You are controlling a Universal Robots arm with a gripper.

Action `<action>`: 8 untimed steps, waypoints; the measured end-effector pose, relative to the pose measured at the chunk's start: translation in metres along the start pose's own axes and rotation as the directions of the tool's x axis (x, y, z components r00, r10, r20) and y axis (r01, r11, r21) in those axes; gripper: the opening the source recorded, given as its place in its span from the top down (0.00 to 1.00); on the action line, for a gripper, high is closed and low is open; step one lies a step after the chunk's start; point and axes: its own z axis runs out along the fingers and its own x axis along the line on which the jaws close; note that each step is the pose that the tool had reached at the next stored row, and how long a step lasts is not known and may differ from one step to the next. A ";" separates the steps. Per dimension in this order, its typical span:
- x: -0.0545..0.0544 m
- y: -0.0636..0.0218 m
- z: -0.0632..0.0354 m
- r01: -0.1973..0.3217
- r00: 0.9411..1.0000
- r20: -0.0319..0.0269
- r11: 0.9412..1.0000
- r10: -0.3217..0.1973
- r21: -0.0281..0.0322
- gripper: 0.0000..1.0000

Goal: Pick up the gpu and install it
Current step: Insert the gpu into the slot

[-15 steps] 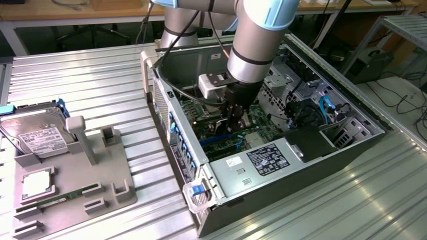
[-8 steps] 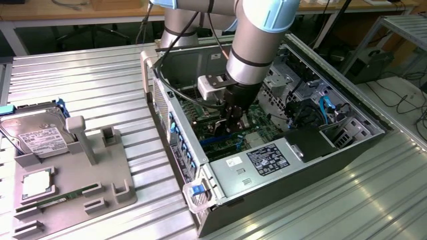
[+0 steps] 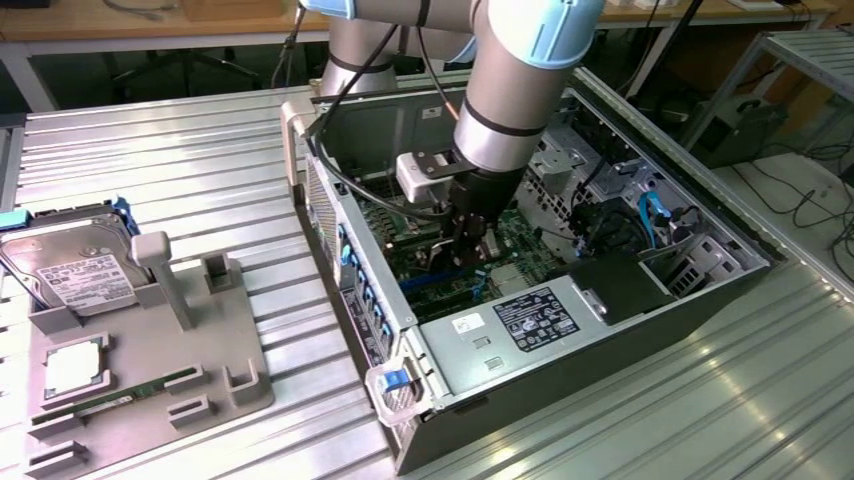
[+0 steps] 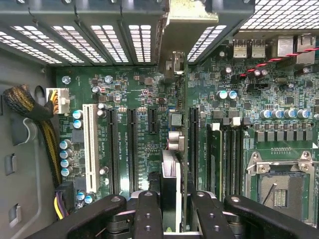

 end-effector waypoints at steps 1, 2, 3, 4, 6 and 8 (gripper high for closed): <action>0.000 0.0000 0.0000 0.000 1.000 0.001 1.000 0.000 0.000 0.72; 0.000 0.0000 0.0001 0.000 1.000 0.001 1.000 0.000 0.000 0.72; 0.000 0.0000 0.0000 0.000 1.000 0.001 1.000 0.000 0.000 0.72; 0.001 0.0000 -0.0002 0.000 1.000 0.001 1.000 0.000 0.000 0.72; 0.001 0.0000 -0.0005 0.000 1.000 0.001 1.000 0.000 0.000 0.72; 0.002 0.0000 -0.0005 0.000 1.000 -0.001 1.000 0.000 0.000 0.72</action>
